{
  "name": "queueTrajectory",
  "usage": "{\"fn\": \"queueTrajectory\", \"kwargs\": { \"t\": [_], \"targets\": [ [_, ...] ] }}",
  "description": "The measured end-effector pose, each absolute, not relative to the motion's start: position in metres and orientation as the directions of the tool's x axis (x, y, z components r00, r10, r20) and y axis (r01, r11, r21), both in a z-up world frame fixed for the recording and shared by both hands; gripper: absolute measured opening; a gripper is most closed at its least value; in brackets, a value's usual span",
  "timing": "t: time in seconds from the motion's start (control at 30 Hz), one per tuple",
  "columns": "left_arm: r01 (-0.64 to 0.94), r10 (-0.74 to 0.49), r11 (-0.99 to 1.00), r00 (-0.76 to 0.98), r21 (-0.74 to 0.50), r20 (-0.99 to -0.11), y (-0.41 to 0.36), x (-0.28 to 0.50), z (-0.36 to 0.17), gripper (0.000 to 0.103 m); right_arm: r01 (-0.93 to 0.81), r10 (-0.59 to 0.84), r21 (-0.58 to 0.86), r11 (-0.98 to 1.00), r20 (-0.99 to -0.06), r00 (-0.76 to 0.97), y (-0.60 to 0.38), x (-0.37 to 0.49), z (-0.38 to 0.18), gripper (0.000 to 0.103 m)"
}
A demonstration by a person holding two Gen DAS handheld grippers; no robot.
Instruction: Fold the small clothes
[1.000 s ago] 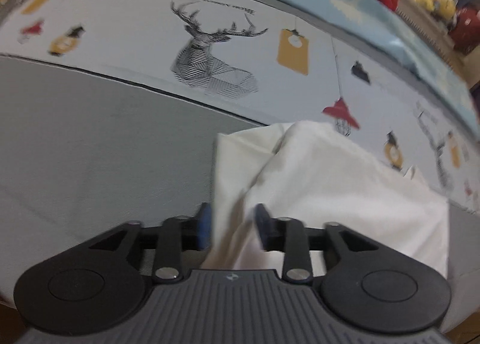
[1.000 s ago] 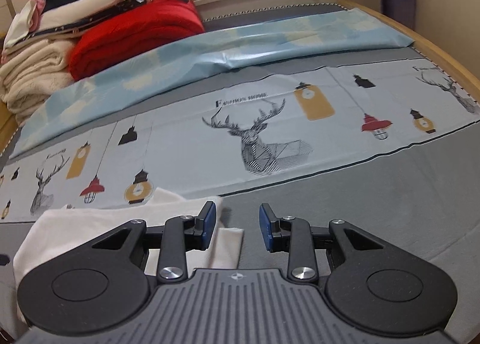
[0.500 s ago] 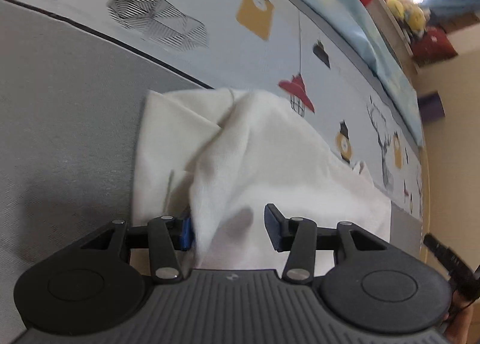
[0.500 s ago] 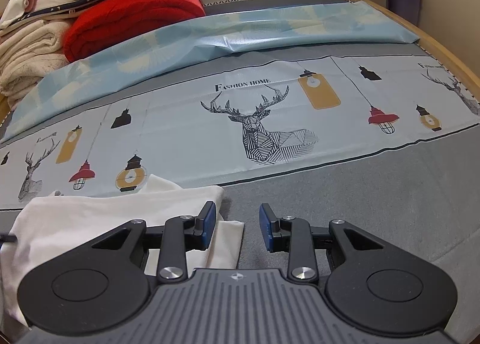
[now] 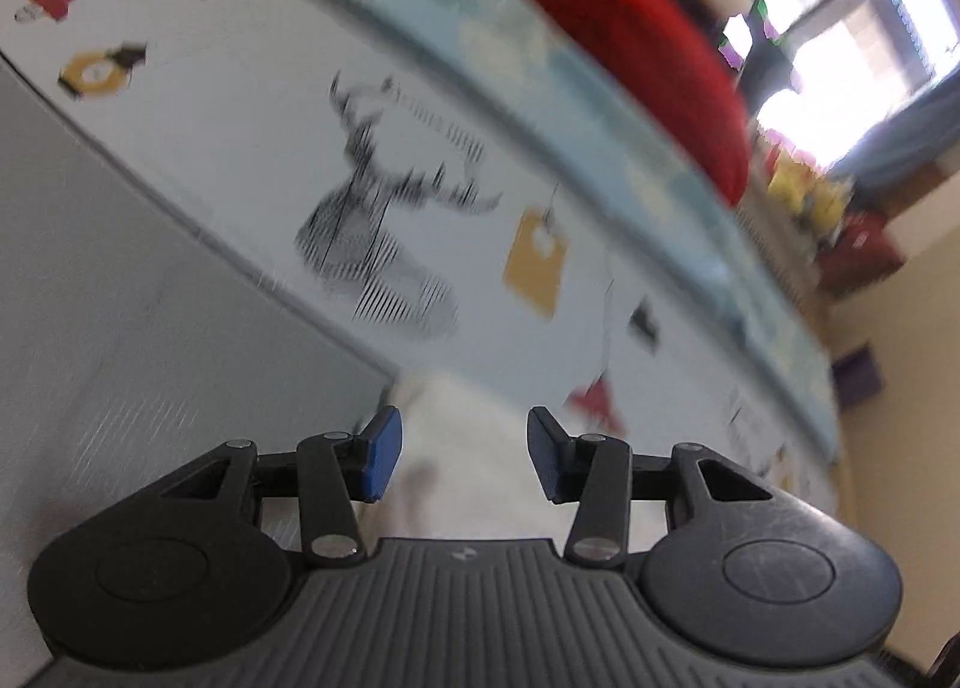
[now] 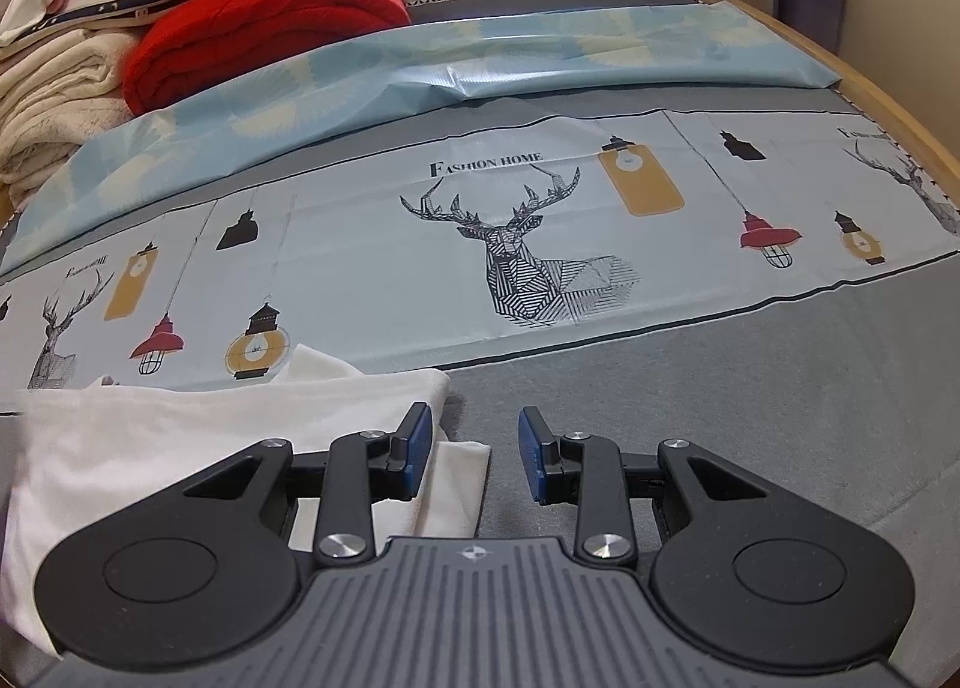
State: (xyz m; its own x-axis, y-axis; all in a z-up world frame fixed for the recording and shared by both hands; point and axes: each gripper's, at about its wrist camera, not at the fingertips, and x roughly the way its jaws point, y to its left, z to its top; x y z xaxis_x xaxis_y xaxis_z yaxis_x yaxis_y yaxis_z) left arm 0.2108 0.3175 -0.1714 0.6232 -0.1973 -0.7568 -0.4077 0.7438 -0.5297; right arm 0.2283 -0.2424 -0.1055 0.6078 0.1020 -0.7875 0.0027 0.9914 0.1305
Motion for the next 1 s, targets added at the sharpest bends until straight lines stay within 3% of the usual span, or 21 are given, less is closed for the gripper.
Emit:
{"fn": "queueTrajectory", "kwargs": {
  "t": [0.17,0.3,0.33,0.37,0.4,0.47,0.57,0.73,0.83,1.0],
  "targets": [
    [-0.429,-0.243,0.810,0.376,-0.400,-0.894,0.306,0.207,-0.212,0.053,-0.013,0.114,0.134,0.991,-0.785,0.609,-0.238,0.229,-0.104,0.033],
    [-0.368,-0.288,0.844,0.305,-0.391,-0.908,0.305,0.207,-0.235,0.051,-0.011,0.117,0.139,0.990,-0.785,0.608,-0.237,0.229,-0.104,0.033],
    [-0.351,-0.291,0.851,0.306,-0.392,-0.907,0.301,0.207,-0.237,0.047,-0.009,0.116,0.140,0.990,-0.784,0.610,-0.238,0.229,-0.103,0.033],
    [-0.327,-0.292,0.861,0.310,-0.390,-0.905,0.298,0.207,-0.238,0.028,-0.006,0.116,0.141,0.990,-0.783,0.612,-0.239,0.229,-0.103,0.033],
    [-0.304,-0.295,0.870,0.312,-0.389,-0.903,0.293,0.208,-0.238,0.023,-0.004,0.116,0.143,0.990,-0.781,0.613,-0.240,0.229,-0.102,0.033],
    [-0.280,-0.248,0.898,0.312,-0.338,-0.917,0.285,0.211,-0.233,0.014,0.000,0.116,0.148,0.989,-0.778,0.617,-0.243,0.227,-0.100,0.033],
    [-0.250,-0.197,0.924,0.333,-0.288,-0.922,0.270,0.215,-0.210,0.011,0.010,0.112,0.152,0.988,-0.773,0.624,-0.250,0.224,-0.098,0.033],
    [-0.064,-0.336,0.915,0.424,-0.398,-0.841,0.200,0.224,-0.144,0.008,0.026,0.100,0.152,0.988,-0.762,0.639,-0.269,0.217,-0.093,0.033],
    [0.011,-0.467,0.858,0.431,-0.513,-0.772,0.144,0.231,-0.128,0.007,0.044,0.093,0.158,0.986,-0.758,0.645,-0.283,0.212,-0.091,0.033],
    [0.058,-0.568,0.792,0.435,-0.607,-0.699,0.042,0.254,-0.118,0.008,0.068,0.086,0.170,0.983,-0.758,0.647,-0.303,0.205,-0.092,0.033]
  ]
}}
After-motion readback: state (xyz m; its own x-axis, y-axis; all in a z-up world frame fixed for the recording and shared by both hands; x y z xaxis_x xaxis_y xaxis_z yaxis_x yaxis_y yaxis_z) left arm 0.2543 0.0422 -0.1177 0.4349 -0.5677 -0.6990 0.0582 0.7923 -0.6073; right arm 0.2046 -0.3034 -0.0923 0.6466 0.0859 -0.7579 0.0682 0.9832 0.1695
